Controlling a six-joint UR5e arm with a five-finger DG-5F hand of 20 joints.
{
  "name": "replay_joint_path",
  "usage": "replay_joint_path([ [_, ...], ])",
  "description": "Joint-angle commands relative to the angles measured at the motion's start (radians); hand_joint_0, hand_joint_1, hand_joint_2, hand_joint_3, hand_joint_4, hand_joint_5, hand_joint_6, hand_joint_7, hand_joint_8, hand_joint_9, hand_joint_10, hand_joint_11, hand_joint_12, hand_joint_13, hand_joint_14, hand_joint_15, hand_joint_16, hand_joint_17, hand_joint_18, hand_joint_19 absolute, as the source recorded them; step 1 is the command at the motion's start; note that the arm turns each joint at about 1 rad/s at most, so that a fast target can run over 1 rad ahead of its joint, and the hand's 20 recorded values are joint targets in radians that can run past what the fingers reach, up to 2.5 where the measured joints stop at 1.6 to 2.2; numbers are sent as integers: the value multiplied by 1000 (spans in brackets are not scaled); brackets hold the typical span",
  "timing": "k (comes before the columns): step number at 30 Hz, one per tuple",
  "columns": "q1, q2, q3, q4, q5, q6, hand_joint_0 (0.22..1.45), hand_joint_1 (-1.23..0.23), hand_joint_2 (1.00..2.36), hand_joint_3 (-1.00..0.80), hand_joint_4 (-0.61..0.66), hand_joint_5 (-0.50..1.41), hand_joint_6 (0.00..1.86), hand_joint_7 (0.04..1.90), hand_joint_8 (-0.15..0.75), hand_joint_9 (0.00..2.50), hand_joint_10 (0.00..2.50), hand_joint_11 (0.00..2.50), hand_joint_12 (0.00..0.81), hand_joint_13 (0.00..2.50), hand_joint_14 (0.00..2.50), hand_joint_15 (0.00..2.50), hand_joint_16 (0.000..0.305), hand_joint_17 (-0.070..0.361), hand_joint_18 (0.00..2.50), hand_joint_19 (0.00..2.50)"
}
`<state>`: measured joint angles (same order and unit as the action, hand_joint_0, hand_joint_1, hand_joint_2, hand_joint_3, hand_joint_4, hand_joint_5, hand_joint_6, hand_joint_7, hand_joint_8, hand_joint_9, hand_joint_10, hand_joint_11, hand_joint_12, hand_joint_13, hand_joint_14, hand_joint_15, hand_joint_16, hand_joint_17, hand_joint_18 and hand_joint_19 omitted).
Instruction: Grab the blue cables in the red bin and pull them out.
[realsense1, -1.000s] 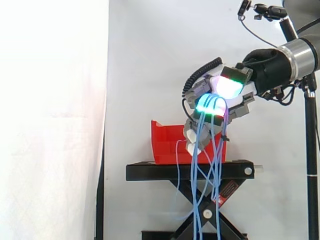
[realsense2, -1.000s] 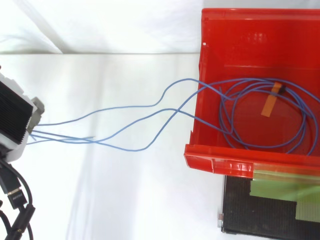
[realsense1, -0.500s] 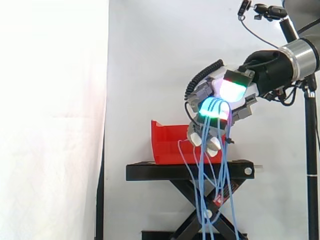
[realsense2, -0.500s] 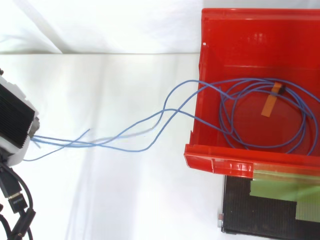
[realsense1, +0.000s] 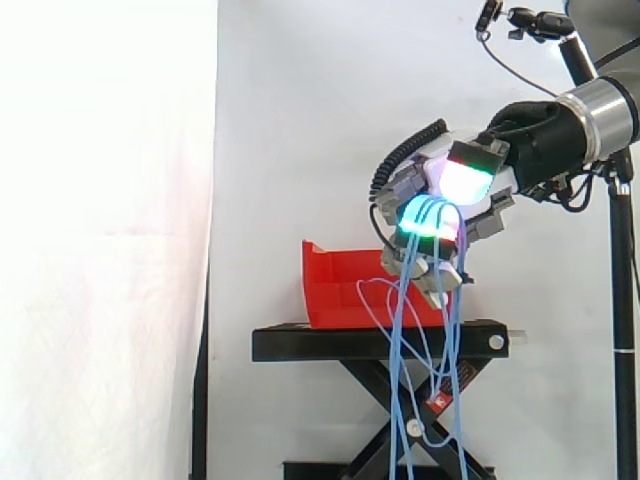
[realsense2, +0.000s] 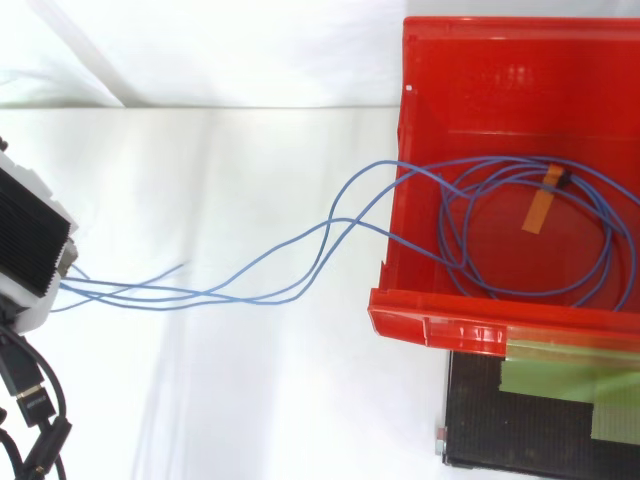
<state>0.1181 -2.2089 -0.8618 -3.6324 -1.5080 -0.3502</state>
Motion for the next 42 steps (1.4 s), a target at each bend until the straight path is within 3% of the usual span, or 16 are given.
replay_joint_path([
  [1,0,0,1,0,-1,0,896,-864,1000,-1000,52,527,1214,392,258,792,3,1296,332,957,17,1186,39,87,661,818],
  [8,0,0,0,2,-1,0,895,-866,1000,-1000,56,526,1212,394,262,794,4,1299,326,1028,3,1411,38,85,710,933],
  [13,0,0,0,0,0,0,895,-871,1000,-1000,59,533,1210,381,262,785,4,1282,319,909,784,1252,36,81,769,1102],
  [17,0,0,1,0,-1,-5,894,-875,1000,-1000,62,535,1208,382,261,801,0,1355,308,851,1093,1158,35,80,791,1186],
  [23,0,0,0,2,-1,-6,889,-881,1000,-1000,53,542,1199,385,259,753,394,1296,307,779,1512,996,35,78,805,1236],
  [25,0,0,1,2,-1,-6,889,-881,1000,-1000,58,543,1197,385,257,706,798,1183,306,766,1589,975,35,78,812,1244],
  [29,0,0,0,2,-1,-6,888,-882,1000,-1000,53,545,1197,378,250,660,1146,1082,305,743,1721,929,35,78,816,1246],
  [31,0,0,0,3,-1,-6,888,-882,1000,-1000,59,545,1197,377,250,623,1442,1002,302,730,1789,907,34,77,822,1245],
  [32,0,2,1,3,-1,-6,888,-882,1000,-1000,59,545,1197,377,249,619,1462,995,305,730,1797,904,35,78,823,1246],
  [34,2,2,1,3,-1,-6,887,-882,1000,-1000,59,545,1197,377,252,575,1794,899,308,719,1843,898,35,78,822,1254],
  [42,0,0,0,2,-1,-6,884,-888,1000,-1000,52,551,1191,380,251,548,2160,816,305,707,1915,878,35,78,829,1240],
])
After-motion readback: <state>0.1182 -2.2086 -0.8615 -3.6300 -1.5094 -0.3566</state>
